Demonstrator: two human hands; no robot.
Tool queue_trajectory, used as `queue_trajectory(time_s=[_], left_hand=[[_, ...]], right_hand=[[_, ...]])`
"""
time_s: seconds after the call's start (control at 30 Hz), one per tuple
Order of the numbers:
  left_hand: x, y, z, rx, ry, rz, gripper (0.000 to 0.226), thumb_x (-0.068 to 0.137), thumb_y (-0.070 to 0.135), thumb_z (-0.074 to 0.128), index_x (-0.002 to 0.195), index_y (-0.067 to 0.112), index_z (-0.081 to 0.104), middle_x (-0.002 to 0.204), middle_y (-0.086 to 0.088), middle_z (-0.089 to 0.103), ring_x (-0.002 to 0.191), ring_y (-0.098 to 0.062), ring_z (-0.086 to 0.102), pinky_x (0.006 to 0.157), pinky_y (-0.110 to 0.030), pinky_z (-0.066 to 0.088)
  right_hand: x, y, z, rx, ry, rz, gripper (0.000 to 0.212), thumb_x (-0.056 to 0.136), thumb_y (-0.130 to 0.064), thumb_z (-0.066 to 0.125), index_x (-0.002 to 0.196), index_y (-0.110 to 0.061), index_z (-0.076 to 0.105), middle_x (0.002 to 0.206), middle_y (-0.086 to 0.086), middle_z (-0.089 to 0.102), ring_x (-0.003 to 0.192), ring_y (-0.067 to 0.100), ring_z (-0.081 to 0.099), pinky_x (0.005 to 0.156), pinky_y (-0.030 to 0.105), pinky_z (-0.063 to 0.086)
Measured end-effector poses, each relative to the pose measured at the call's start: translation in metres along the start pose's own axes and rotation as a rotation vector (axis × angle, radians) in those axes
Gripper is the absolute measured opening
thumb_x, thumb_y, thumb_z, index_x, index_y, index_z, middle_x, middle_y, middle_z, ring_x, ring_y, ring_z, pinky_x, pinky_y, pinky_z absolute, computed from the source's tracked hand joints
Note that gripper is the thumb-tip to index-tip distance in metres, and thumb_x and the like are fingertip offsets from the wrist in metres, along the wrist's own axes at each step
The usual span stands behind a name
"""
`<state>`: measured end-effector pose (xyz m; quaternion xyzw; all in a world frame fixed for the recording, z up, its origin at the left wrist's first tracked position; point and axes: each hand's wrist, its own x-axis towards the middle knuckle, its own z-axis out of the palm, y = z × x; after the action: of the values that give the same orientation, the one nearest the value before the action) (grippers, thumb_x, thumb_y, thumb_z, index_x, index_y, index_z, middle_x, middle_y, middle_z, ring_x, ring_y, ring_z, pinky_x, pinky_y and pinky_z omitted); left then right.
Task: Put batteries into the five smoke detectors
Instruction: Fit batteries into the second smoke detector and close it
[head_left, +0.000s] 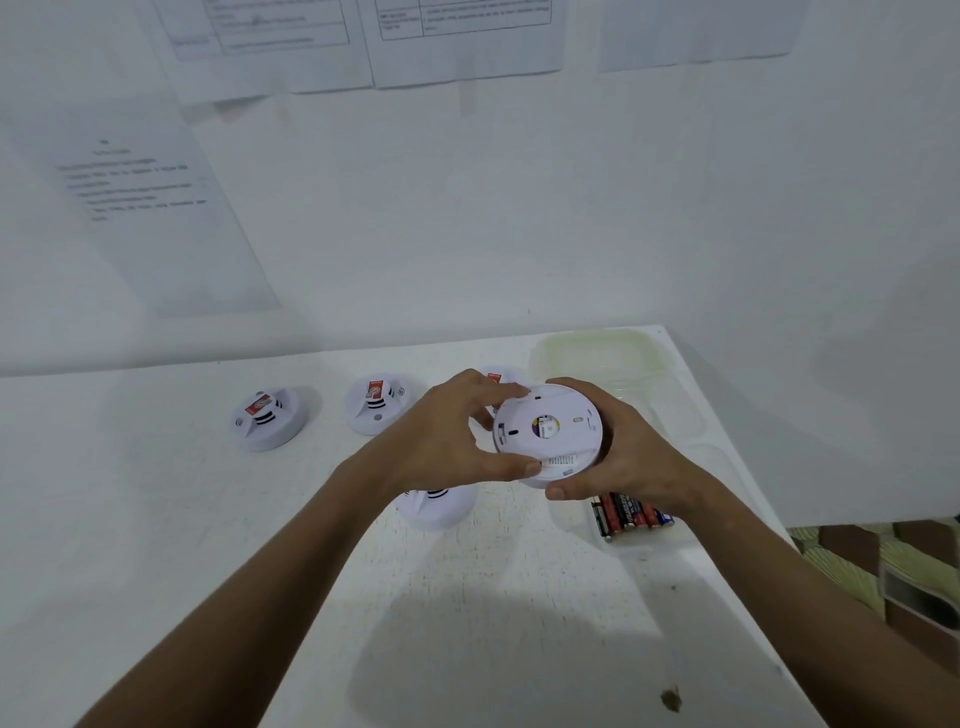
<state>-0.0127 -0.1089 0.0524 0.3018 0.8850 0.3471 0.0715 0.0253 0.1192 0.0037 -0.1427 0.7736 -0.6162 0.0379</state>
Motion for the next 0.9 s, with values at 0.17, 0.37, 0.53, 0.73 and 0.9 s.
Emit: queue_trajectory(time_s=[0.17,0.37,0.53,0.73,0.9], left_hand=[[-0.001,-0.006,0.001,-0.059,0.036,-0.031,0.069,0.063,0.049,0.085,0.126,0.030,0.061,0.120,0.017,0.058,0.097,0.002,0.062,0.082,-0.024,0.056],[-0.001,-0.006,0.005,-0.064,0.077,-0.067,0.068,0.061,0.050,0.086,0.122,0.031,0.063,0.118,0.018,0.059,0.098,0.002,0.061,0.084,-0.025,0.055],[-0.001,-0.005,0.005,-0.101,0.044,-0.106,0.070,0.061,0.052,0.085,0.125,0.034,0.062,0.117,0.018,0.062,0.092,0.006,0.064,0.083,-0.025,0.057],[-0.003,0.000,-0.001,-0.111,-0.033,-0.098,0.069,0.067,0.035,0.087,0.130,0.024,0.060,0.108,0.010,0.070,0.084,0.000,0.070,0.083,-0.025,0.058],[-0.003,0.002,-0.010,-0.045,-0.058,-0.032,0.057,0.067,0.025,0.085,0.120,0.023,0.067,0.110,0.010,0.072,0.083,-0.004,0.071,0.080,-0.025,0.058]], right_hand=[[-0.001,0.000,-0.001,0.001,0.005,0.002,0.092,0.055,0.001,0.093,0.134,-0.024,0.052,0.123,-0.009,0.065,0.116,0.013,0.060,0.085,0.024,0.055],[-0.002,0.000,0.001,0.001,0.013,-0.009,0.091,0.055,0.001,0.093,0.133,-0.024,0.053,0.121,-0.011,0.065,0.115,0.011,0.061,0.085,0.023,0.055],[-0.002,0.000,0.002,0.028,0.015,-0.008,0.091,0.053,-0.005,0.092,0.133,-0.025,0.053,0.122,-0.009,0.065,0.116,0.014,0.061,0.085,0.026,0.056],[-0.001,-0.001,0.000,0.015,-0.040,0.013,0.092,0.056,-0.002,0.093,0.135,-0.025,0.053,0.124,-0.007,0.065,0.118,0.015,0.060,0.088,0.029,0.056],[0.001,-0.002,0.002,0.024,-0.064,0.003,0.091,0.057,0.005,0.091,0.134,-0.024,0.052,0.122,-0.008,0.065,0.117,0.013,0.060,0.086,0.026,0.055]])
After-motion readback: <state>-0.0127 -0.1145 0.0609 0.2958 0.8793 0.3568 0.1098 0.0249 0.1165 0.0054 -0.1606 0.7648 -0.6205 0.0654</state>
